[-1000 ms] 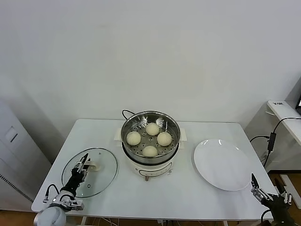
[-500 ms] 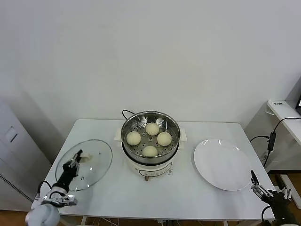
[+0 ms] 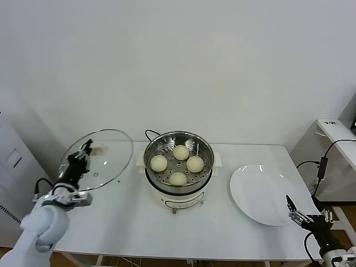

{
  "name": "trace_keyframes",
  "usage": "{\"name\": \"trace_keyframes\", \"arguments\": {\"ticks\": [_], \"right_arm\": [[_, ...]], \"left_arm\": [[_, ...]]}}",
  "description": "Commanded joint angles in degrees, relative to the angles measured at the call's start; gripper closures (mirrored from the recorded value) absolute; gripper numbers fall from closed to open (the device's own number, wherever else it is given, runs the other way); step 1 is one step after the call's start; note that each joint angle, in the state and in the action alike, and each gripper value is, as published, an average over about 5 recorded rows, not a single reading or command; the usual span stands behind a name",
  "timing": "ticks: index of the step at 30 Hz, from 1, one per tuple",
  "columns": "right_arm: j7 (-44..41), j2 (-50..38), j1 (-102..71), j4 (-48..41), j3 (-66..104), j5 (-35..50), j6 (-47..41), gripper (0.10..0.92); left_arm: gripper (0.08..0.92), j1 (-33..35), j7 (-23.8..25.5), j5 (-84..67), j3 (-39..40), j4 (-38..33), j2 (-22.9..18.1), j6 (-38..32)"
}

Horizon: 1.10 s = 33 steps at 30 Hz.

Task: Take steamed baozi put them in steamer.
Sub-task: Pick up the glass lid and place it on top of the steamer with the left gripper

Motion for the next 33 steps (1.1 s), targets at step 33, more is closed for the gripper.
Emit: {"name": "trace_keyframes", "arguments": {"ticks": [33], "right_arm": [[-3.1, 3.6, -3.3, -4.7, 3.6, -3.0, 0.7, 0.203]], "left_arm": [[0.882, -27.1, 6.9, 18.5, 43.4, 15.2, -20.3, 27.8]]}}
